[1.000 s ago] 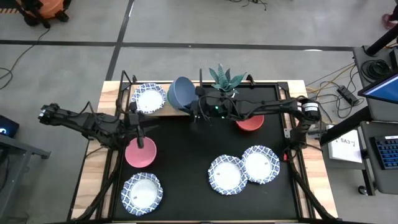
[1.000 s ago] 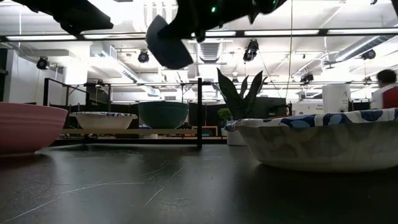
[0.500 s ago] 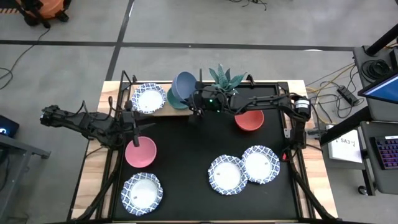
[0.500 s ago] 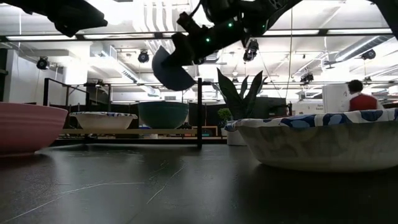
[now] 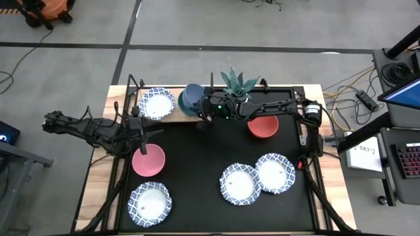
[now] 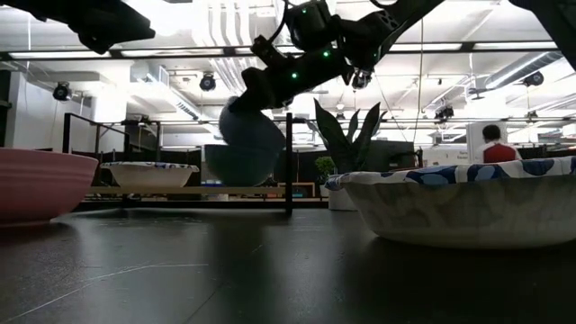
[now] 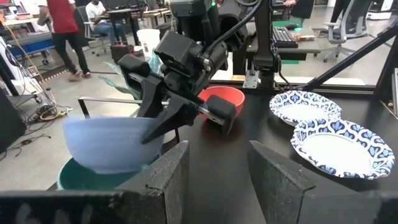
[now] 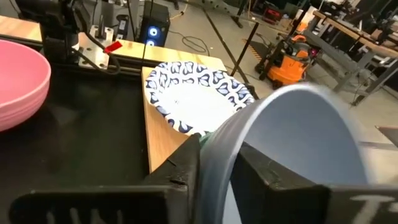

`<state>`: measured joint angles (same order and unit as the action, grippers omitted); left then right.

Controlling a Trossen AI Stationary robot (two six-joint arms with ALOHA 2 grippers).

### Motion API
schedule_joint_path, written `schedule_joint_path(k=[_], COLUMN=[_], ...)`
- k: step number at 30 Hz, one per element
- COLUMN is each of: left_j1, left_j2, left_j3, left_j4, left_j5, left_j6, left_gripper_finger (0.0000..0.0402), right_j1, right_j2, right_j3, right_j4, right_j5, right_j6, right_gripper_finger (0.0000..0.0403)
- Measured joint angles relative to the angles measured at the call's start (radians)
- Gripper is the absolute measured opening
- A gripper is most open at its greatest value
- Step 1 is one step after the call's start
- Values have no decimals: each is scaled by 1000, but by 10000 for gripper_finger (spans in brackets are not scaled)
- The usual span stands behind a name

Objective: Place and stack bowls onto a shelf
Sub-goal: Stack the blue bowl on top of the green bowl on the shelf

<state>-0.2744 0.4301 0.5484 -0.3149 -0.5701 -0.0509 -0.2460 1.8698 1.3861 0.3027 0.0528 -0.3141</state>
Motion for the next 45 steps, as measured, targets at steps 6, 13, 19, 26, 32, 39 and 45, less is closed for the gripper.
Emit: schedule_joint_path(k=[6, 13, 19, 26, 32, 39, 45], left_j1=[0, 0, 0, 0, 0, 0, 0], left_j2=[0, 0, 0, 1, 1, 1, 11], left_j3=[-1, -2, -2, -1, -1, -1, -2], left_j4=[0, 0, 0, 0, 0, -1, 0], left_j5=[0, 0, 0, 0, 1, 1, 2], left_j6=[0, 0, 5, 5, 5, 5, 5], left_gripper_finger=[146, 146, 146, 146, 146, 146, 146], right_j1=[1, 1, -2, -4, -3, -3, 26], right_j2=[-7, -9, -1, 73, 122, 81, -14], right_j3=[0, 0, 0, 0, 0, 0, -1], right_j4=[16, 57, 208, 214, 211, 204, 131], right_j5=[0, 0, -1, 0, -3, 1, -28], right_j6=[19, 59, 202, 222, 254, 254, 219], right_gripper_finger=[105, 115, 75, 14, 9, 9, 9])
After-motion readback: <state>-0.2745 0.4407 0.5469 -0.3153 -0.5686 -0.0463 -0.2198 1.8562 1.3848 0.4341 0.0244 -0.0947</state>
